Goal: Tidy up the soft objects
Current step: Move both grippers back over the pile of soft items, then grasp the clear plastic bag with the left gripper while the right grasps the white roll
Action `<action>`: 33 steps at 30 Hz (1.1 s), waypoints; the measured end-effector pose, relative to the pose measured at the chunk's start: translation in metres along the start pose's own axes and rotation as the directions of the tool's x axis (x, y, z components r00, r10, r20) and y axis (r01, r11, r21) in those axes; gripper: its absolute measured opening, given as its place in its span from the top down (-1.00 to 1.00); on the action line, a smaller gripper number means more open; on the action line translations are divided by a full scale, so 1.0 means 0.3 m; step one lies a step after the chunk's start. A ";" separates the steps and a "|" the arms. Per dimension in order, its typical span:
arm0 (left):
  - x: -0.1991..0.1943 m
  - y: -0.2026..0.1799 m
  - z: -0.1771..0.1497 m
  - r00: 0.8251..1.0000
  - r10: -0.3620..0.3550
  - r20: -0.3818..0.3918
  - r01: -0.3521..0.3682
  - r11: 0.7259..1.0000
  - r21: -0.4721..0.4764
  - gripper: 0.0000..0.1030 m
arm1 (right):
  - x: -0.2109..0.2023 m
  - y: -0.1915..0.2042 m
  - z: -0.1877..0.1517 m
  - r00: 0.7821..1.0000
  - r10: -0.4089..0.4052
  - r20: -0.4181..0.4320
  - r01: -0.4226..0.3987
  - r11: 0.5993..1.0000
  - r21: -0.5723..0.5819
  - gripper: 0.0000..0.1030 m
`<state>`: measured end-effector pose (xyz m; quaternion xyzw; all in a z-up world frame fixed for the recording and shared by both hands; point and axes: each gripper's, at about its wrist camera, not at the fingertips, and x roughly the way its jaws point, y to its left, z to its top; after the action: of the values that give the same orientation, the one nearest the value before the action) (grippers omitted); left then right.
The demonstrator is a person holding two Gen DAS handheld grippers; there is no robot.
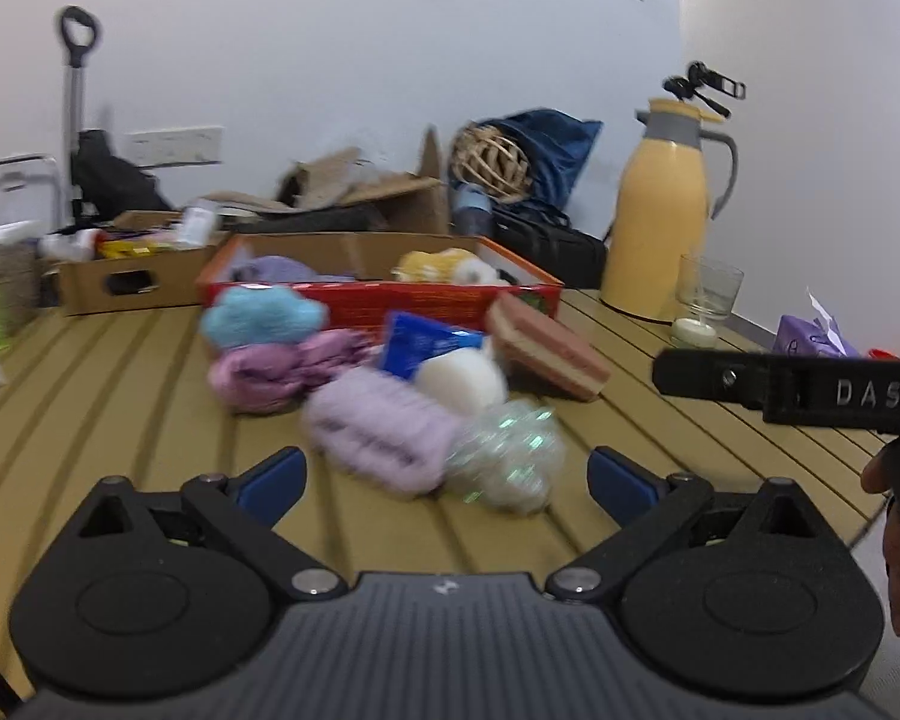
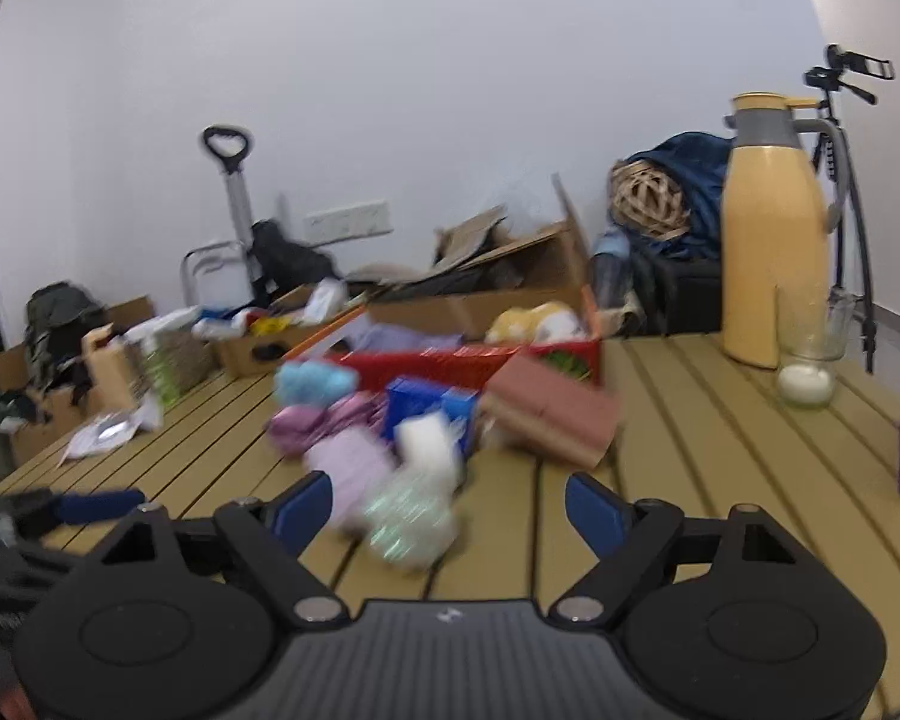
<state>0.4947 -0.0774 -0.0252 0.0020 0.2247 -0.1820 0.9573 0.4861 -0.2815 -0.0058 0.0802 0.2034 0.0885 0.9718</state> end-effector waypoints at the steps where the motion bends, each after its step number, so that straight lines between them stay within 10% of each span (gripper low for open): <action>1: 0.048 -0.017 0.009 1.000 -0.009 -0.017 0.009 1.000 0.014 -0.68 | 0.020 -0.019 0.012 1.000 -0.003 -0.003 0.003 1.000 0.006 -0.61; 9: 0.259 -0.122 -0.022 0.996 -0.020 -0.092 0.034 0.987 0.157 0.20 | 0.204 -0.116 0.082 0.999 -0.005 -0.050 0.003 0.999 -0.036 -0.58; 16: 0.087 -0.018 0.039 0.993 -0.118 -0.001 0.118 0.991 0.069 0.25 | 0.389 -0.079 0.101 0.980 0.135 -0.144 -0.143 0.989 -0.045 -0.47; 21: 0.031 0.092 0.030 1.000 -0.016 0.006 0.015 0.999 0.030 0.23 | 0.485 0.015 0.078 0.962 0.200 -0.186 -0.211 0.977 -0.039 -0.42; 27: 0.003 0.204 0.030 0.996 0.093 0.010 -0.092 0.994 -0.051 0.23 | 0.536 0.060 0.041 0.964 0.165 -0.209 -0.175 0.984 -0.032 0.42; 33: -0.148 0.175 0.062 0.992 0.098 0.079 -0.094 0.995 -0.045 0.23 | 0.385 0.062 0.051 0.985 0.104 -0.136 -0.112 0.992 -0.053 0.46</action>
<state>0.4839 -0.0145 0.0065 -0.0145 0.1890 -0.1310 0.9731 0.5938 -0.2415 -0.0324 0.0554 0.2604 0.1524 0.9518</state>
